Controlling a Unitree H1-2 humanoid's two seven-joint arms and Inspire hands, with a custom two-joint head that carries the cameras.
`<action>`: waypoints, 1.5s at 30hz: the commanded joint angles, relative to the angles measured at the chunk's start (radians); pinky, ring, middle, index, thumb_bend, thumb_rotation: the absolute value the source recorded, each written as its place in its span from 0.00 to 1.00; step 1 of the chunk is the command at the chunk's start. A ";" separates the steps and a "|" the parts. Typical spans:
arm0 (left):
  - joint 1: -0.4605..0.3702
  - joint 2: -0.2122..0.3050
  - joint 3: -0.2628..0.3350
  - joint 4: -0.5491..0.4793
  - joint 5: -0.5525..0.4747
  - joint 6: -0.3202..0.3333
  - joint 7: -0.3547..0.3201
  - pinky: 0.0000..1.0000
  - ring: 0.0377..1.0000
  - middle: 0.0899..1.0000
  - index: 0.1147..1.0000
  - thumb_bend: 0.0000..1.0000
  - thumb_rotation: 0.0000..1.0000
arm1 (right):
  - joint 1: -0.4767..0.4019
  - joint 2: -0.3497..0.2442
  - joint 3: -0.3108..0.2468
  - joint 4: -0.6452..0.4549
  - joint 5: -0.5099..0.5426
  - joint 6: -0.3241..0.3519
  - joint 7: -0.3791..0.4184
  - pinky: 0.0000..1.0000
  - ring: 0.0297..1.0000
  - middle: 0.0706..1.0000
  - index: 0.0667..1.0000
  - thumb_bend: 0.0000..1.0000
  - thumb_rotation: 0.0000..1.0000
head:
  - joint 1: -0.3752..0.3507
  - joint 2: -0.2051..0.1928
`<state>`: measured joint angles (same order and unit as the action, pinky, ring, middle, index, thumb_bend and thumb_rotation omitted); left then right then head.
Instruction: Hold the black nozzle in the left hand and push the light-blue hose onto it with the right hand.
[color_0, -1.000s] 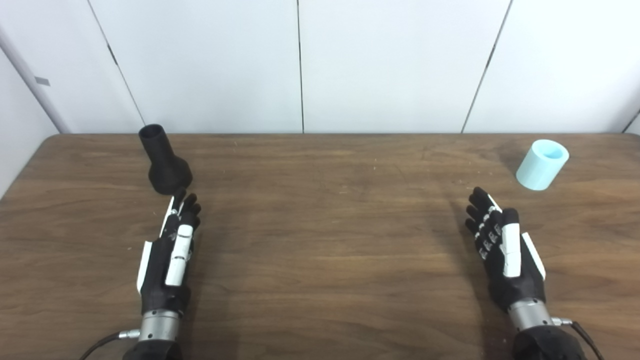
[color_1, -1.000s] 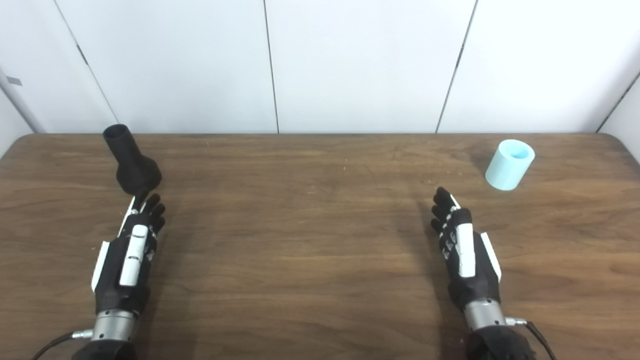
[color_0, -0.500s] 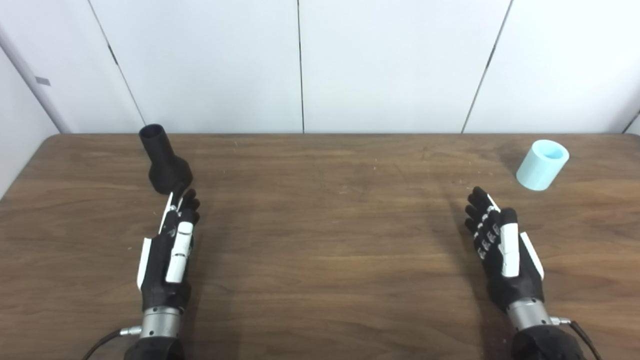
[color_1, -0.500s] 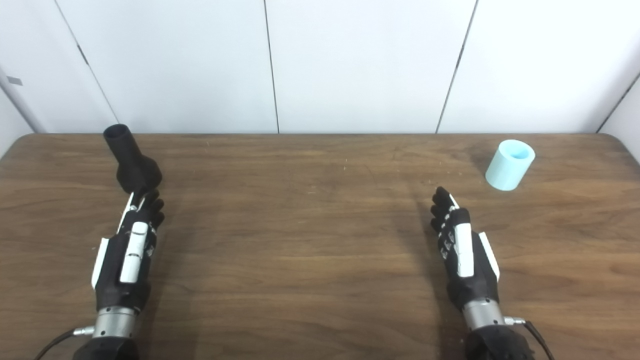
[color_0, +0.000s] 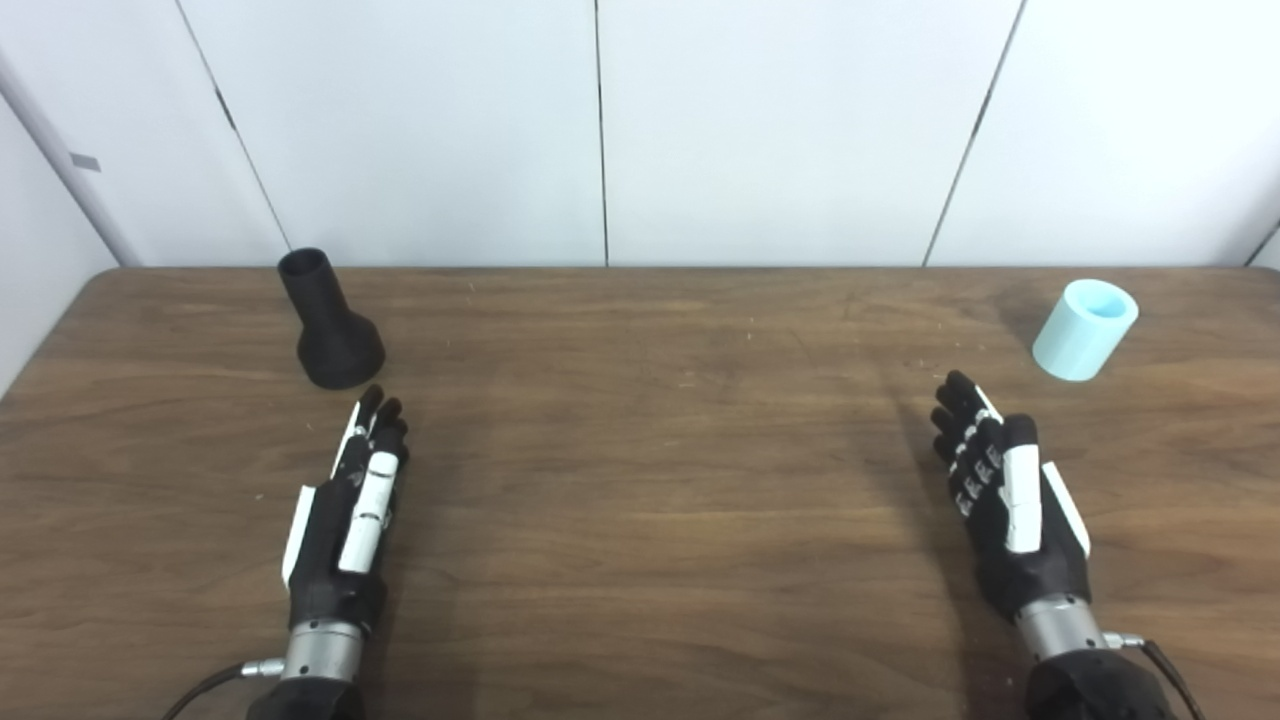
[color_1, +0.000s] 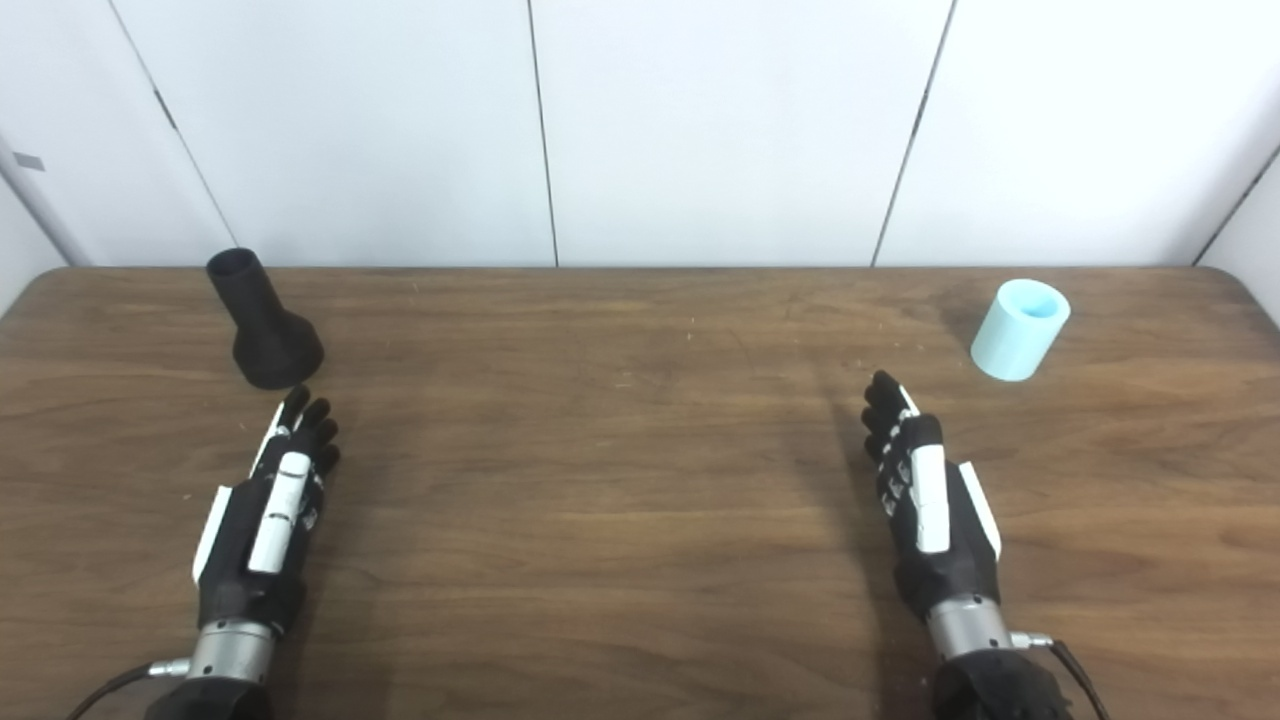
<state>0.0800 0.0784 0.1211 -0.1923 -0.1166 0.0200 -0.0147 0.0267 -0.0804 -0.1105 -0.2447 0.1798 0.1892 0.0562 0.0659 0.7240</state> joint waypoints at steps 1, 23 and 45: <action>-0.011 0.005 -0.004 -0.033 -0.001 -0.002 -0.005 1.00 0.99 0.98 0.95 0.42 0.79 | -0.020 -0.002 -0.005 -0.037 0.007 -0.014 -0.002 1.00 0.98 0.96 0.95 0.49 1.00 | 0.000 0.001; -0.019 0.019 0.024 -0.017 -0.011 -0.024 0.000 0.97 0.98 0.97 0.94 0.45 0.77 | -0.015 0.012 0.032 -0.082 -0.039 0.015 -0.020 0.99 0.97 0.96 0.95 0.50 1.00 | -0.095 0.029; -0.012 0.001 0.014 -0.037 0.005 -0.020 0.012 0.98 0.97 0.97 0.95 0.43 0.77 | -0.013 -0.010 0.011 -0.049 -0.017 -0.011 -0.009 1.00 0.98 0.96 0.95 0.50 1.00 | -0.031 0.006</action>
<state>0.0810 0.0812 0.1400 -0.1944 -0.1163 0.0220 -0.0039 0.0323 -0.0838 -0.0913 -0.2685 0.1479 0.2238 0.0365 0.0336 0.7303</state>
